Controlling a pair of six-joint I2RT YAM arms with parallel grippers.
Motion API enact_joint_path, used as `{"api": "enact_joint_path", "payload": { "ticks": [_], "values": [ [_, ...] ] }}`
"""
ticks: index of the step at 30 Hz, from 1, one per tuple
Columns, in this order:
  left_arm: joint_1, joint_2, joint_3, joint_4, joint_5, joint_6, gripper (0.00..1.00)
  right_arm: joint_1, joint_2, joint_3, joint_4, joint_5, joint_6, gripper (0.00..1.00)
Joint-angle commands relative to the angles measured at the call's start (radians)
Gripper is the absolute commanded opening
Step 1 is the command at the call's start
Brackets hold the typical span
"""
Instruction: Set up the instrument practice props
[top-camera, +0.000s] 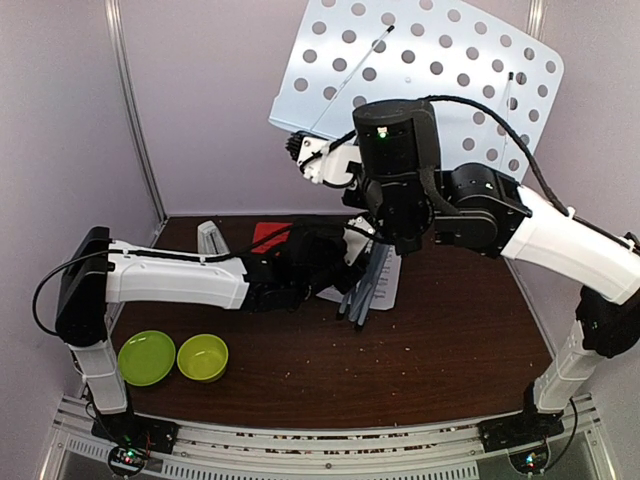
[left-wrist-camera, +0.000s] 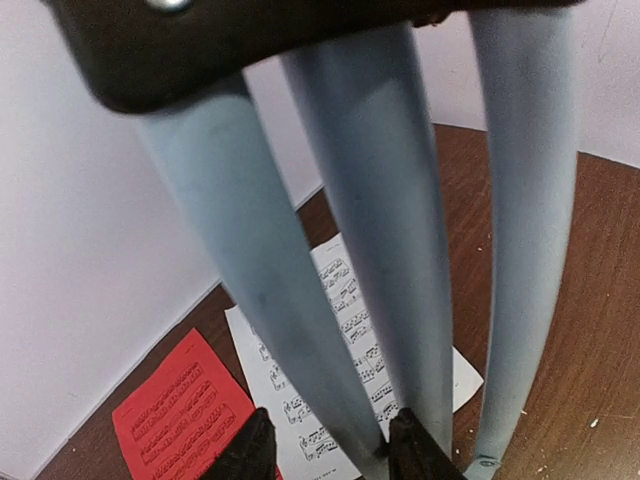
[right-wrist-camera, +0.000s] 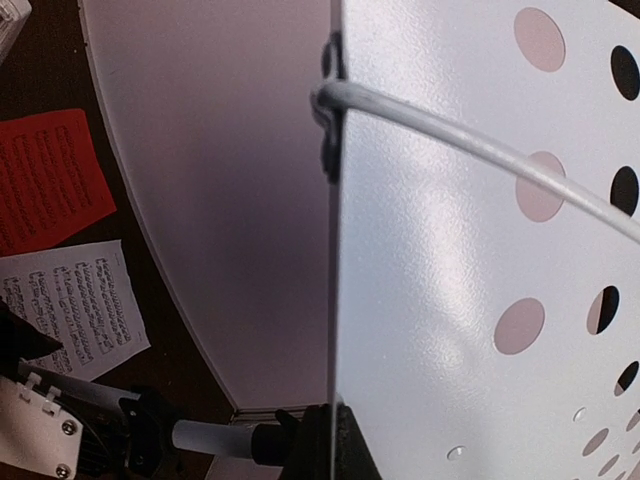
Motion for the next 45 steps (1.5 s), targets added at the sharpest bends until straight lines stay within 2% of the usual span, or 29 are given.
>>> {"api": "enact_joint_path", "payload": {
  "ticks": [1, 5, 7, 13, 15, 16, 19, 21, 24, 32, 41, 45],
  "values": [
    [-0.001, 0.016, 0.060, 0.031, -0.053, -0.064, 0.43, 0.037, -0.021, 0.099, 0.145, 0.084, -0.047, 0.00],
    [-0.001, 0.029, 0.101, -0.005, -0.097, -0.121, 0.52, 0.048, -0.019, 0.105, 0.143, 0.092, -0.040, 0.00],
    [-0.001, 0.038, 0.115, -0.018, -0.092, -0.148, 0.52, 0.052, -0.018, 0.103, 0.143, 0.097, -0.039, 0.00],
    [-0.001, 0.067, 0.158, -0.033, -0.102, -0.178, 0.34, 0.060, -0.010, 0.114, 0.148, 0.101, -0.026, 0.00],
    [-0.001, 0.076, 0.174, -0.037, -0.109, -0.198, 0.31, 0.060, -0.006, 0.120, 0.147, 0.101, -0.020, 0.00],
    [-0.001, 0.079, 0.181, -0.037, -0.113, -0.208, 0.32, 0.060, -0.006, 0.119, 0.152, 0.103, -0.018, 0.00],
    [-0.001, 0.088, 0.191, -0.034, -0.134, -0.249, 0.44, 0.060, -0.005, 0.118, 0.161, 0.110, -0.011, 0.00],
    [-0.001, 0.094, 0.191, -0.017, -0.120, -0.258, 0.43, 0.060, -0.008, 0.112, 0.154, 0.113, -0.001, 0.00],
    [-0.006, 0.110, 0.193, 0.009, -0.106, -0.237, 0.35, 0.060, -0.022, 0.092, 0.142, 0.107, 0.010, 0.00],
    [-0.028, 0.106, 0.156, 0.031, -0.082, -0.158, 0.00, 0.060, -0.054, 0.065, 0.126, 0.078, 0.006, 0.00],
    [-0.030, 0.060, -0.011, 0.128, 0.009, -0.048, 0.00, 0.060, -0.084, 0.080, 0.041, 0.014, 0.007, 0.00],
    [-0.030, 0.051, -0.074, 0.136, 0.029, -0.043, 0.00, 0.064, -0.092, 0.085, 0.035, 0.006, 0.002, 0.00]
  ]
}}
